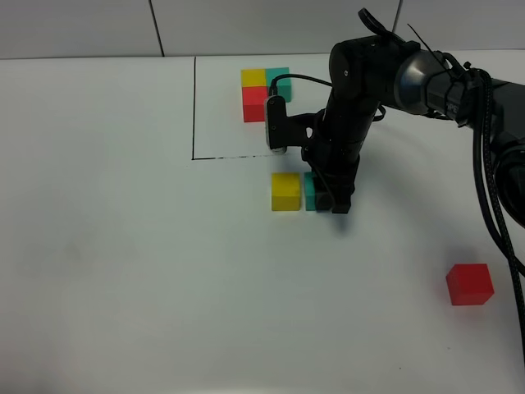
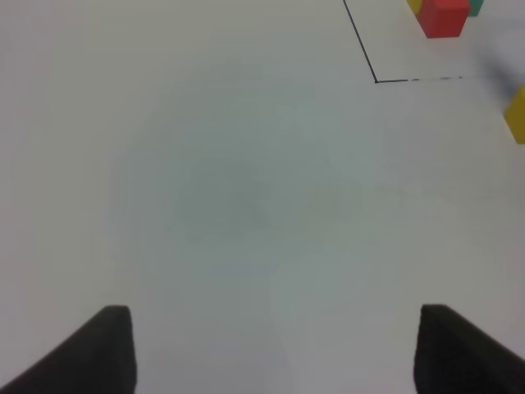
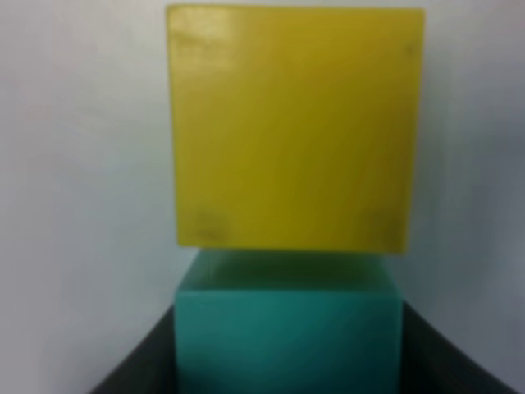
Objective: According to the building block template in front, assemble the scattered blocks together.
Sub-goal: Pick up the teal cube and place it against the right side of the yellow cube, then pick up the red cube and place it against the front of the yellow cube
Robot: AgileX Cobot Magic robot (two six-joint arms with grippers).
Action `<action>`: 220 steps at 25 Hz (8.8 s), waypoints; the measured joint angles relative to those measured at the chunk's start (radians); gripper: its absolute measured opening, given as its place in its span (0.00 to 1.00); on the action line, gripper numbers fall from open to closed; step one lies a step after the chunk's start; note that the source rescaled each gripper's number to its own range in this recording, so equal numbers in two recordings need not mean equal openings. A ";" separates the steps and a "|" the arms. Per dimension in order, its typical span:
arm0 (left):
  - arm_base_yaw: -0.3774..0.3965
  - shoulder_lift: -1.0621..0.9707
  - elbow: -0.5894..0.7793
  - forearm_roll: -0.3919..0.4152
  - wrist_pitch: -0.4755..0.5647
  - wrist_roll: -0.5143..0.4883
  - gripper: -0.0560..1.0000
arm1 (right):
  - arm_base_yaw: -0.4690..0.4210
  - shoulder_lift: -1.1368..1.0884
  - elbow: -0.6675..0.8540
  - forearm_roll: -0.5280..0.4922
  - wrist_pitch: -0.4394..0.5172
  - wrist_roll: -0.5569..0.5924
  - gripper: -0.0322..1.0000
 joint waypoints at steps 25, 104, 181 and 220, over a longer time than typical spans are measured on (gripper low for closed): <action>0.000 0.000 0.000 0.000 0.000 0.000 0.63 | 0.000 0.011 0.006 0.037 -0.026 0.013 0.05; 0.000 0.000 0.000 0.001 0.001 0.001 0.63 | -0.375 -0.747 1.141 0.005 -0.486 1.069 0.94; 0.000 0.000 0.000 0.001 0.001 0.001 0.63 | 0.257 -0.115 0.297 -0.270 -0.296 1.927 0.05; 0.000 0.000 0.000 0.001 0.001 0.001 0.63 | 0.249 -0.106 0.292 -0.295 -0.325 1.936 0.05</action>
